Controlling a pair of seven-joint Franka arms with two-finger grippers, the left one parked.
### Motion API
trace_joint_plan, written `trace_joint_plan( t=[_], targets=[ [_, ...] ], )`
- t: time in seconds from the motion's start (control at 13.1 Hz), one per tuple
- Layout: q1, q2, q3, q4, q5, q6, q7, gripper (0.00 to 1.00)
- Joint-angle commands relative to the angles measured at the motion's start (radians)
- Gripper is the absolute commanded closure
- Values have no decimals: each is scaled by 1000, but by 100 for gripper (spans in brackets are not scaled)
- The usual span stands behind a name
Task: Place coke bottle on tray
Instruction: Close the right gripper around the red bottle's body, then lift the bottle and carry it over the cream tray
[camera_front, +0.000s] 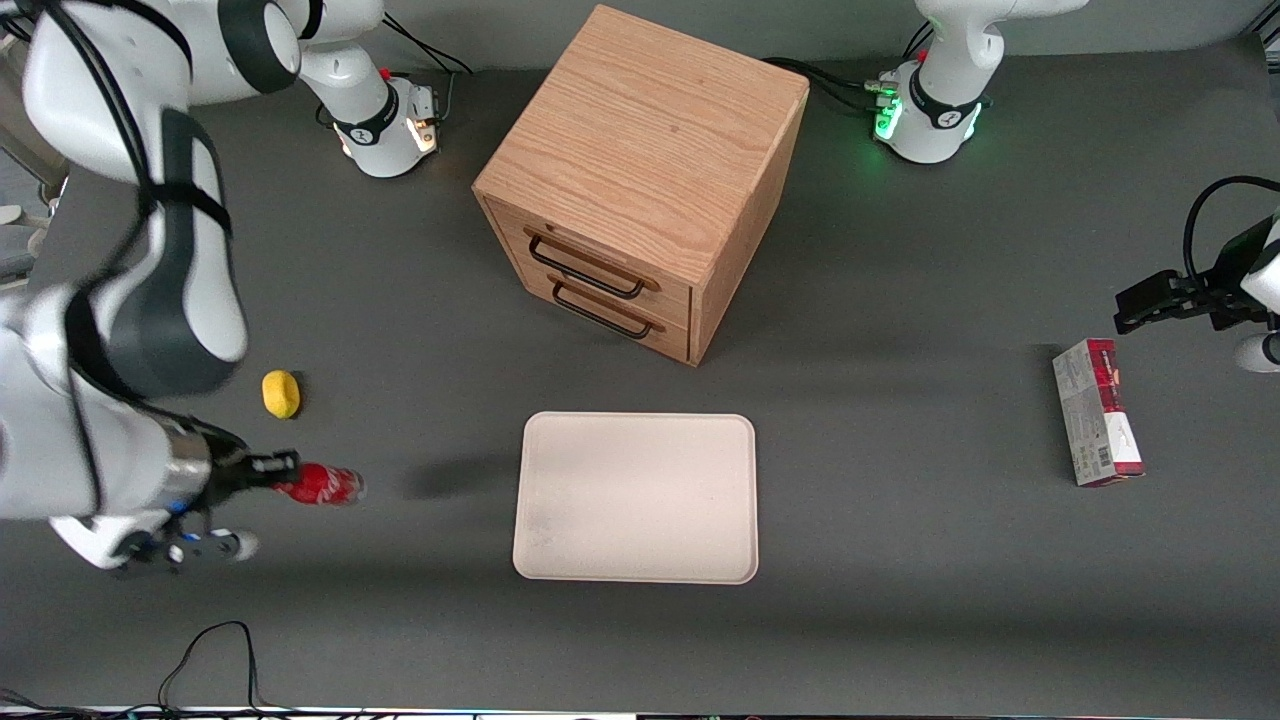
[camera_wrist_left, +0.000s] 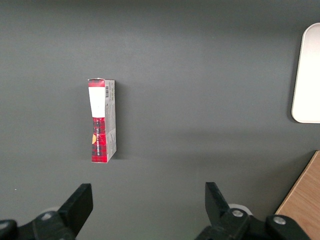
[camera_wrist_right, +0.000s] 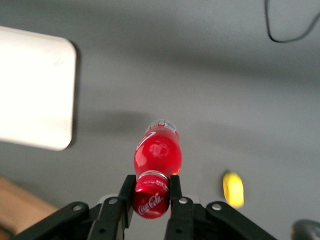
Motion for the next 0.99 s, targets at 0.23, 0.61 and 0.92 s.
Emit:
trace_joint_plan(
  t=[0.23, 0.61, 0.92],
  targets=[
    [10, -175, 1, -23, -10, -133, 16, 100],
    [86, -135, 7, -22, -7, -72, 144, 100],
    [201, -25, 18, -17, -7, 101, 322, 100]
  ],
)
